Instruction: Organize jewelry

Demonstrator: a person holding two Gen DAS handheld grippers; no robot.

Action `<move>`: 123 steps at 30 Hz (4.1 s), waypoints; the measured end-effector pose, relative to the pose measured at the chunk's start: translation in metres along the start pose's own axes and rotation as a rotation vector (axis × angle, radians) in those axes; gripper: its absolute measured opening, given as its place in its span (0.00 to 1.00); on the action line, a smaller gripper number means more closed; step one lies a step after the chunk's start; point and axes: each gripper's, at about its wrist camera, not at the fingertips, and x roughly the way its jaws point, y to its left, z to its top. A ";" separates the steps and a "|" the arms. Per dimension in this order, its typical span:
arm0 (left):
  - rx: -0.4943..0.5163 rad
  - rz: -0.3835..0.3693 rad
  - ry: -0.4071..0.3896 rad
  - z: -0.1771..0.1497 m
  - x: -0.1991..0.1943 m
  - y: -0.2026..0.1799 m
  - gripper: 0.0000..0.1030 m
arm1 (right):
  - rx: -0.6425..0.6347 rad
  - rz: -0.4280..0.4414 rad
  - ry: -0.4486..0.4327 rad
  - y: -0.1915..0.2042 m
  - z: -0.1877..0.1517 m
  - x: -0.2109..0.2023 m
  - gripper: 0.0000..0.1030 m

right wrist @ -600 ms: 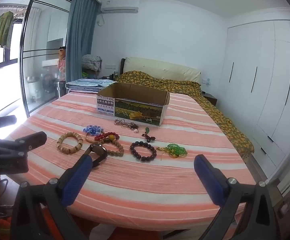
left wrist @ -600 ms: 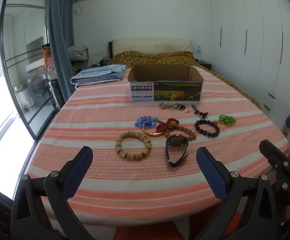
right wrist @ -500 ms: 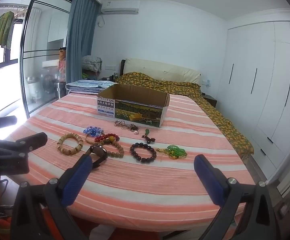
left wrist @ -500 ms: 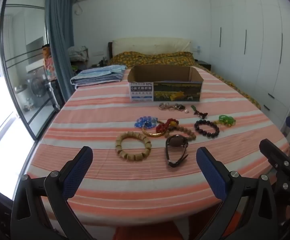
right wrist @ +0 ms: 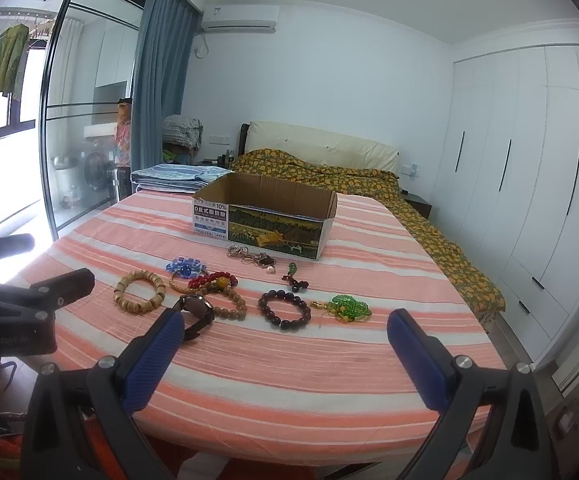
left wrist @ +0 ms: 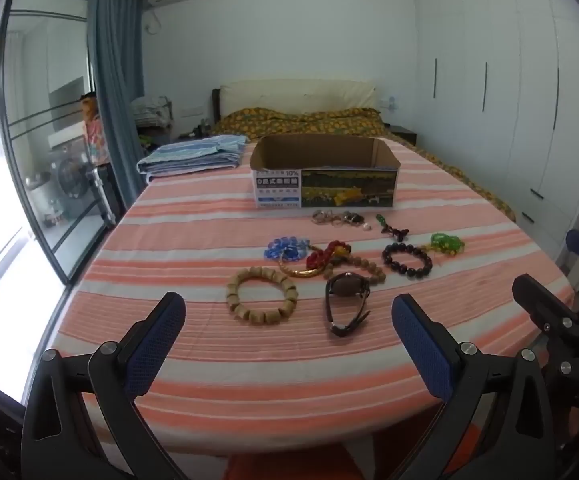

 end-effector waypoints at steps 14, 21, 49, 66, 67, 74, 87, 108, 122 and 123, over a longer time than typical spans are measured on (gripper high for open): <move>-0.003 -0.013 -0.002 -0.001 -0.001 0.001 1.00 | 0.001 -0.003 -0.006 0.000 0.001 0.001 1.00; -0.002 -0.015 0.003 0.000 0.000 0.001 1.00 | 0.003 -0.005 -0.014 0.000 0.001 -0.001 1.00; 0.000 -0.017 -0.007 -0.001 -0.001 0.001 1.00 | 0.002 -0.006 -0.017 0.001 0.001 -0.002 1.00; 0.001 -0.023 -0.005 0.000 -0.002 0.001 1.00 | 0.001 -0.006 -0.018 0.001 0.001 -0.001 1.00; 0.000 -0.024 -0.005 0.000 -0.002 0.001 1.00 | 0.002 -0.006 -0.017 0.002 0.001 -0.001 1.00; 0.002 -0.024 -0.006 0.000 -0.003 0.001 1.00 | 0.002 -0.004 -0.016 0.002 0.000 -0.002 1.00; 0.002 -0.027 -0.007 -0.001 -0.002 0.001 1.00 | 0.001 -0.005 -0.015 0.002 0.000 -0.002 1.00; 0.017 -0.038 0.022 -0.006 0.006 0.000 1.00 | 0.022 0.001 0.009 -0.005 -0.004 0.004 1.00; -0.028 -0.045 0.074 -0.008 0.019 0.009 1.00 | 0.042 0.018 0.047 -0.008 -0.006 0.015 1.00; -0.034 -0.044 0.078 -0.008 0.020 0.011 1.00 | 0.046 0.018 0.052 -0.009 -0.007 0.016 1.00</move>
